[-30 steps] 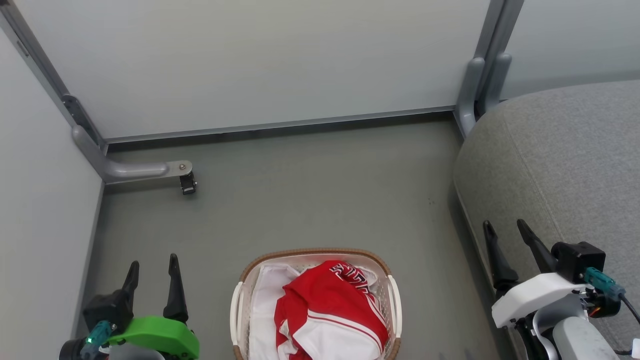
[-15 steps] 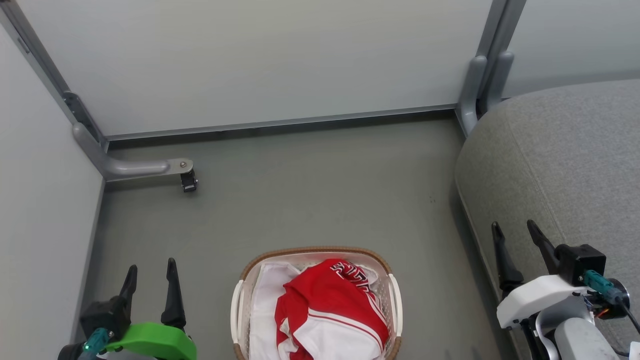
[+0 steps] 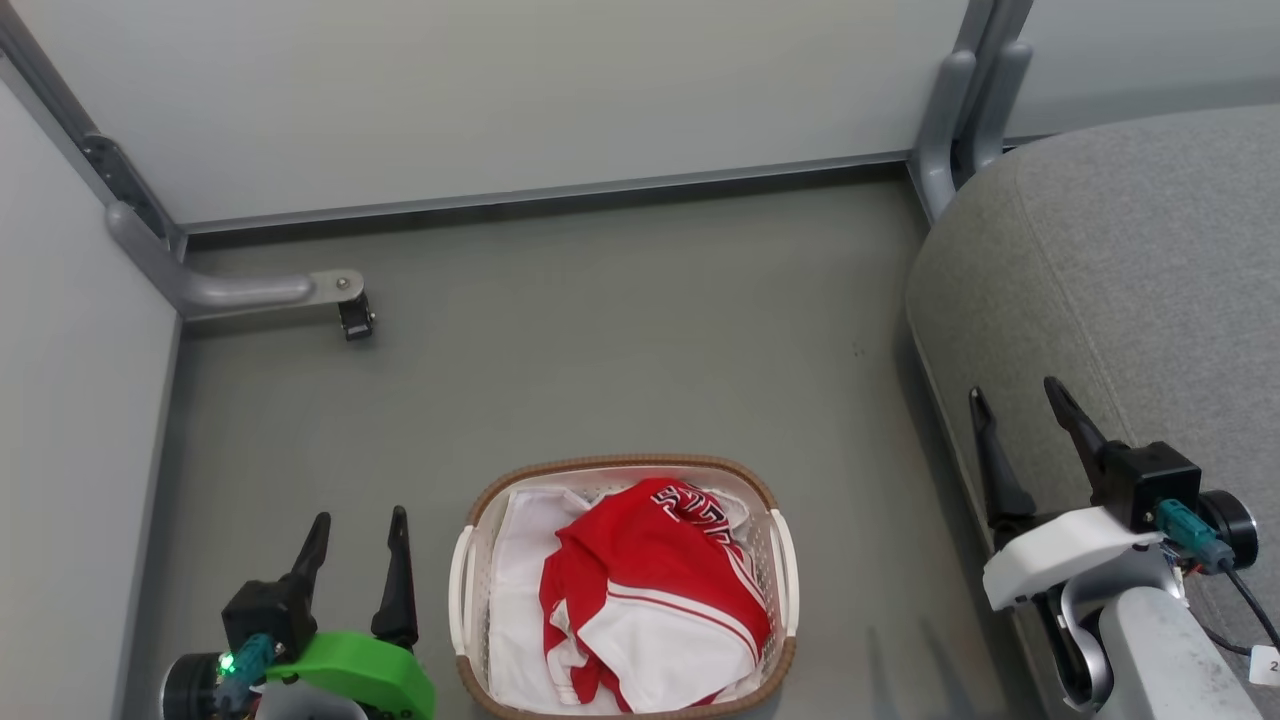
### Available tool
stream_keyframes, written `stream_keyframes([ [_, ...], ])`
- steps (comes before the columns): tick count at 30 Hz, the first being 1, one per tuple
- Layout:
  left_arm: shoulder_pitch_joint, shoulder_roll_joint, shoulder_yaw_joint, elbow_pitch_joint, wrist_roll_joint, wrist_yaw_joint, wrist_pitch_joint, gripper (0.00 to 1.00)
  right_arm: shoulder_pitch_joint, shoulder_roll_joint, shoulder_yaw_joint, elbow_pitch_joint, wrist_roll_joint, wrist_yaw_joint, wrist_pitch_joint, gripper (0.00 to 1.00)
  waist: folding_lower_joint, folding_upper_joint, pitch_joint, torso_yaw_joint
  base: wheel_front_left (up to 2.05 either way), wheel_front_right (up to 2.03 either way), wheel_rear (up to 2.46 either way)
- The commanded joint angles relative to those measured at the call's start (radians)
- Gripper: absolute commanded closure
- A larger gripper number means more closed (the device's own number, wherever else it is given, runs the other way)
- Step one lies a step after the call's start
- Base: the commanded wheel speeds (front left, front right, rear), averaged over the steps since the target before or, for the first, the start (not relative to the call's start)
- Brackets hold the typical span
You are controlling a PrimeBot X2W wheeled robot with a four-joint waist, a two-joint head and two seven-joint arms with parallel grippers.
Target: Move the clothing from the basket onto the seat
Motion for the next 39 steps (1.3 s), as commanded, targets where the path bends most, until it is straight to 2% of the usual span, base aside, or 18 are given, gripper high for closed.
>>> stream_keyframes([
  [1,-0.024,0.003,-0.013,0.012,-0.011,-0.007,-0.003,0.0,-0.017,-0.006,0.0,-0.009,-0.001,0.0,-0.004,0.0,0.0,0.0,0.05,-0.012,0.0,0.0,0.0],
  [9,-0.103,0.003,-0.108,0.053,-0.052,-0.007,-0.002,0.0,-0.069,-0.01,0.003,-0.053,0.009,0.0,-0.004,0.0,0.0,0.0,0.158,-0.031,0.0,0.0,0.0],
  [21,-0.231,0.003,-0.198,0.127,-0.092,-0.007,-0.002,0.0,-0.157,-0.001,0.009,-0.1,0.012,0.0,-0.004,0.0,0.0,0.0,0.316,-0.055,0.0,0.0,0.0],
  [39,-0.361,0.004,-0.284,0.189,-0.14,0.001,-0.002,0.0,-0.253,0.003,0.033,-0.155,0.009,0.0,-0.004,0.0,0.0,0.0,0.504,-0.078,0.0,0.0,0.0],
])
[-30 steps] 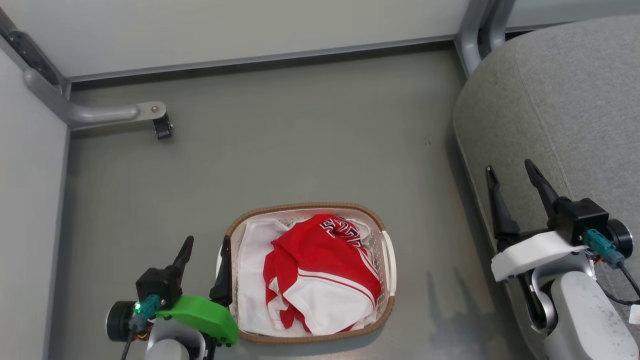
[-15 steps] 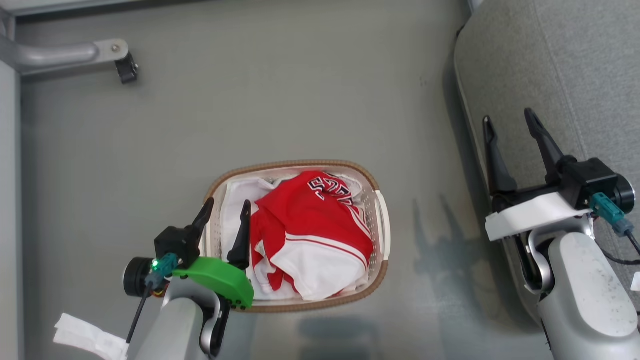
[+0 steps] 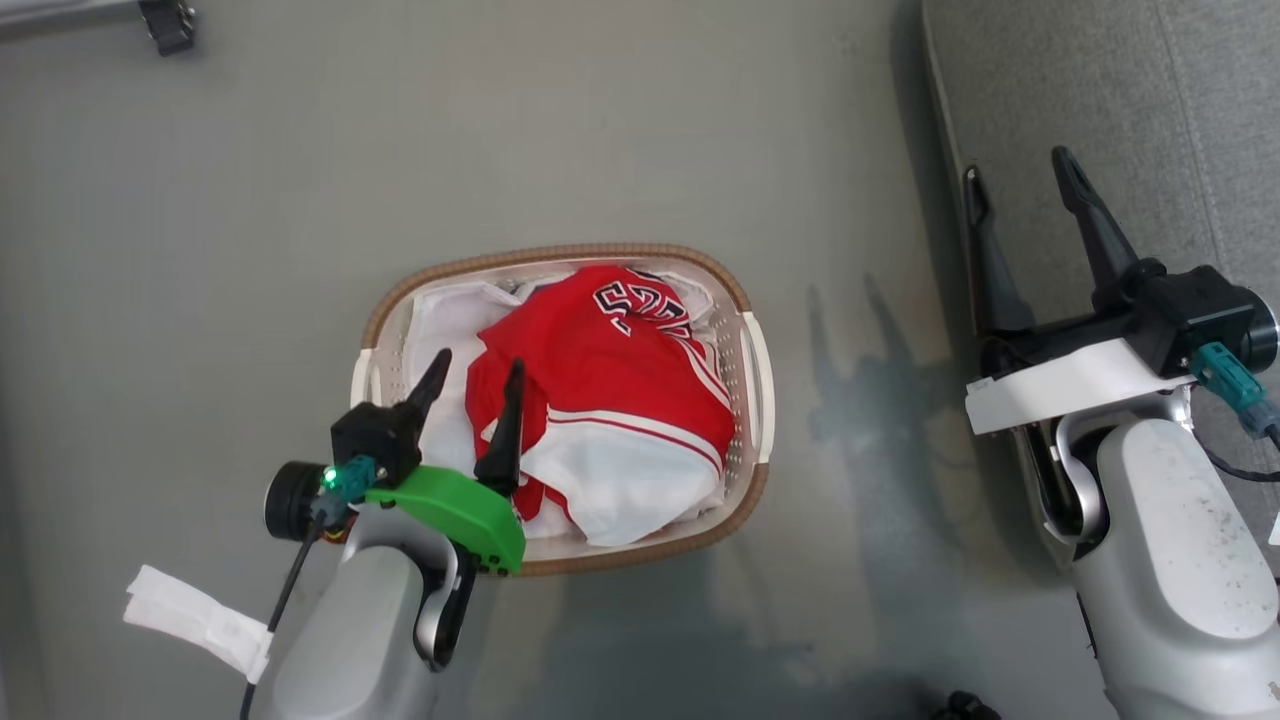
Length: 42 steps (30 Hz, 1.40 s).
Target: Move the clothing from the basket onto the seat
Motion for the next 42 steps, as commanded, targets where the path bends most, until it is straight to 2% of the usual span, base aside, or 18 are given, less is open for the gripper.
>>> stream_keyframes([
  [1,-0.022,0.005,-0.001,0.0,-0.008,0.001,0.0,0.0,-0.019,-0.002,0.001,-0.005,0.003,0.0,-0.004,0.0,0.0,-0.0001,0.039,-0.011,0.0,0.0,0.0],
  [18,-0.116,0.005,-0.053,0.081,-0.025,0.005,0.0,0.0,-0.088,0.01,0.015,-0.05,0.001,0.0,-0.004,0.0,0.0,-0.0001,0.18,-0.039,0.0,0.0,0.0],
  [31,-0.212,0.006,-0.105,0.225,-0.068,-0.001,0.0,0.0,-0.123,0.02,0.03,-0.081,-0.003,0.0,-0.004,0.0,0.0,-0.0001,0.264,-0.068,0.0,0.0,0.0],
  [42,-0.266,0.006,-0.082,0.307,-0.072,-0.005,0.0,0.0,-0.145,0.029,0.034,-0.098,-0.004,0.0,-0.004,0.0,0.0,-0.0001,0.318,-0.089,0.0,0.0,0.0],
])
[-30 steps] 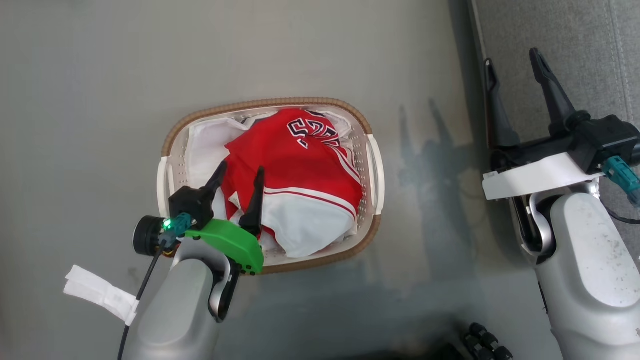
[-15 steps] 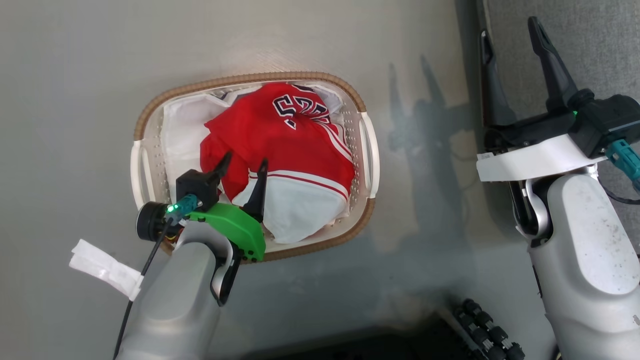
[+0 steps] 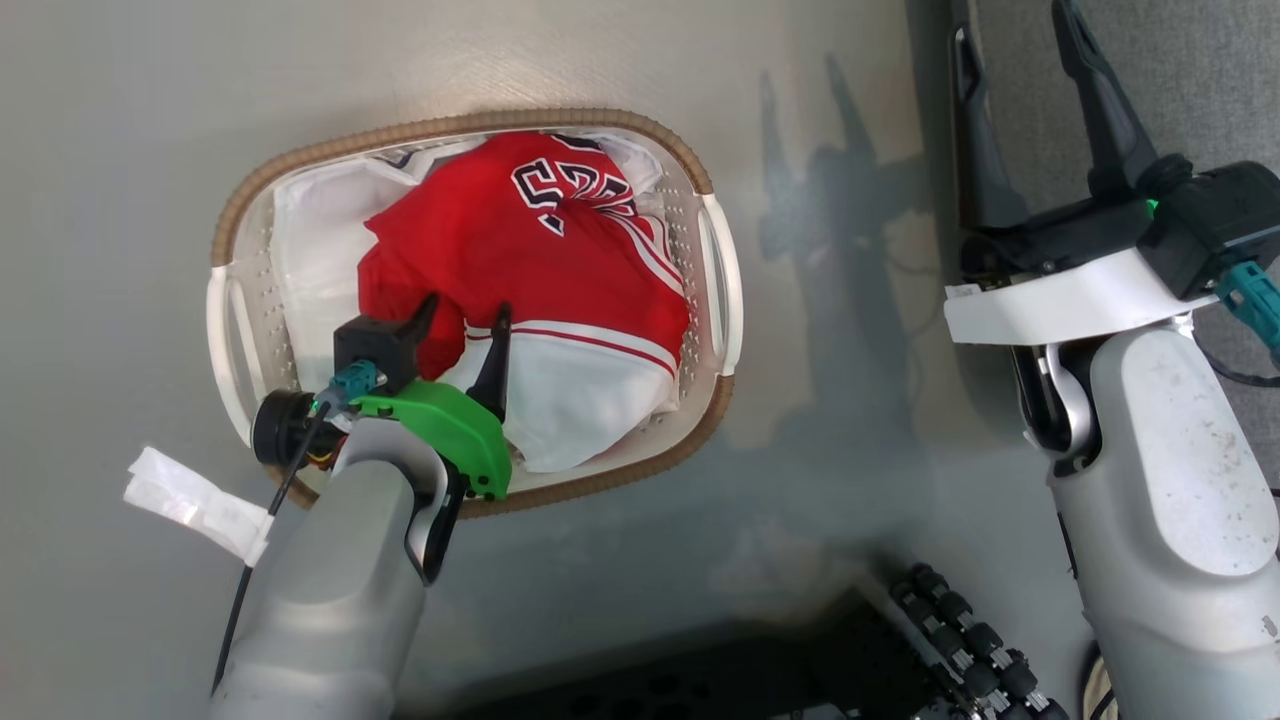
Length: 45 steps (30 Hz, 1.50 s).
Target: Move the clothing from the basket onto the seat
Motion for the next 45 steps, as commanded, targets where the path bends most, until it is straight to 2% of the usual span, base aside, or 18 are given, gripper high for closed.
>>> stream_keyframes([
  [1,-0.023,0.007,0.008,0.012,-0.006,-0.005,0.0,0.0,-0.009,0.0,0.0,-0.006,-0.002,0.0,-0.004,0.0,0.0,0.0,0.017,-0.007,0.0,0.0,0.0],
  [18,-0.092,0.006,0.011,0.044,0.013,-0.008,0.0,0.0,-0.03,0.015,0.009,-0.018,0.001,0.0,-0.004,0.0,0.0,0.0,0.073,-0.026,0.0,0.0,0.0],
  [38,-0.163,0.007,0.014,0.115,0.041,-0.007,0.0,0.0,-0.022,0.011,0.0,-0.03,-0.014,0.0,-0.004,0.0,0.0,0.0,0.126,-0.017,0.0,0.0,0.0],
  [45,-0.168,0.007,-0.001,0.123,0.013,-0.007,0.0,0.0,-0.013,0.008,0.0,-0.023,-0.017,0.0,-0.004,0.0,0.0,0.0,0.13,-0.011,0.0,0.0,0.0],
])
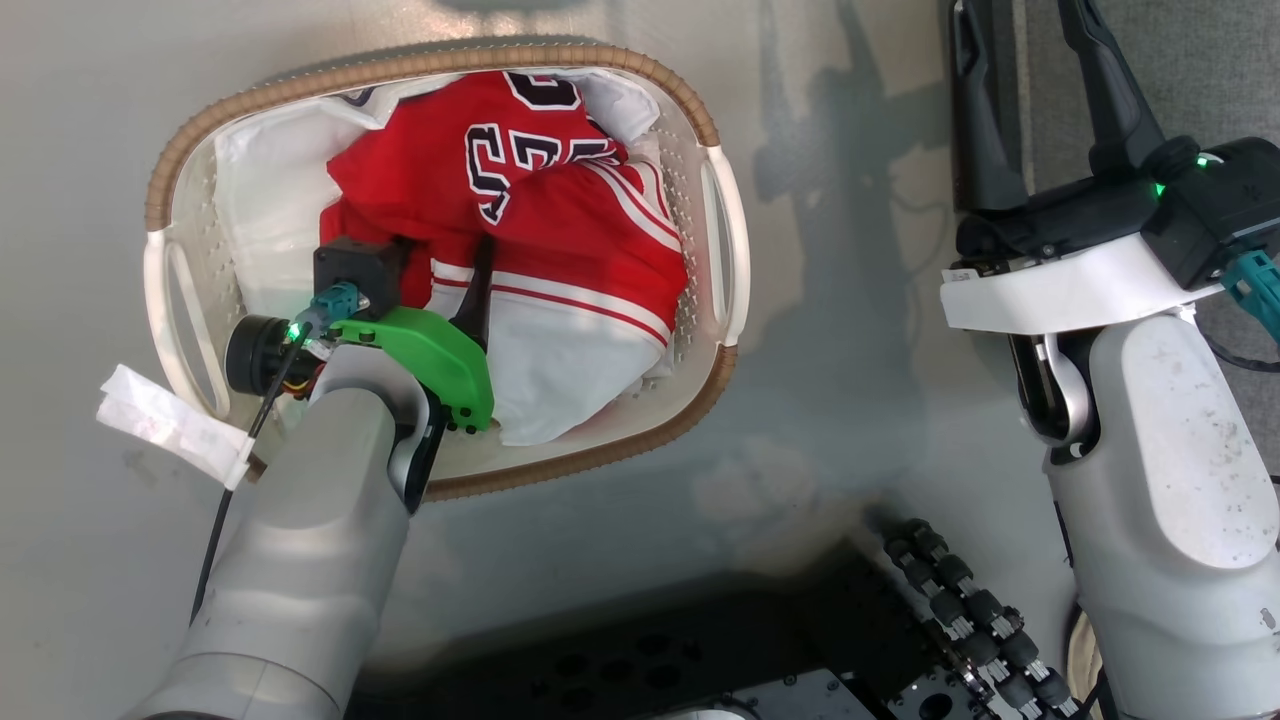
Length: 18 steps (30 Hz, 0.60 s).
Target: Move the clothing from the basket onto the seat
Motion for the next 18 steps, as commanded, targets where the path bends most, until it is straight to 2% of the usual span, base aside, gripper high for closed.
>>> stream_keyframes([
  [1,-0.015,0.007,-0.002,0.003,-0.007,-0.002,0.001,0.0,0.008,-0.002,-0.003,0.001,-0.007,0.0,-0.004,0.0,0.0,0.0,-0.001,0.002,0.0,0.0,0.0],
  [4,-0.015,0.007,-0.017,0.014,-0.01,-0.002,0.001,0.0,0.013,-0.004,-0.002,0.004,-0.006,0.0,-0.004,0.0,0.0,0.0,-0.004,0.004,0.0,0.0,0.0],
  [5,-0.015,0.007,-0.022,0.021,-0.011,-0.002,0.001,0.25,0.015,-0.004,-0.002,0.004,-0.006,0.0,-0.004,0.0,0.0,0.0,-0.005,0.004,0.0,0.0,0.0],
  [6,-0.016,0.007,-0.03,0.025,-0.014,-0.002,0.001,0.55,0.017,-0.004,-0.004,0.005,-0.006,0.0,-0.004,0.0,0.0,0.0,-0.007,0.005,0.0,0.0,0.0],
  [7,-0.018,0.007,-0.038,0.023,-0.016,-0.003,0.001,0.72,0.019,-0.005,-0.005,0.006,-0.005,0.0,-0.004,0.0,0.0,0.0,-0.008,0.006,0.0,0.0,0.0],
  [8,-0.019,0.007,-0.039,0.024,-0.025,-0.003,0.001,1.0,0.02,-0.007,-0.007,0.008,-0.005,0.0,-0.004,0.0,0.0,0.0,-0.01,0.008,0.0,0.0,0.0],
  [18,0.009,0.007,-0.07,0.039,-0.048,-0.003,0.001,1.0,0.042,-0.004,-0.013,0.033,-0.002,0.0,-0.004,0.0,0.0,0.0,-0.068,0.013,0.0,0.0,0.0],
])
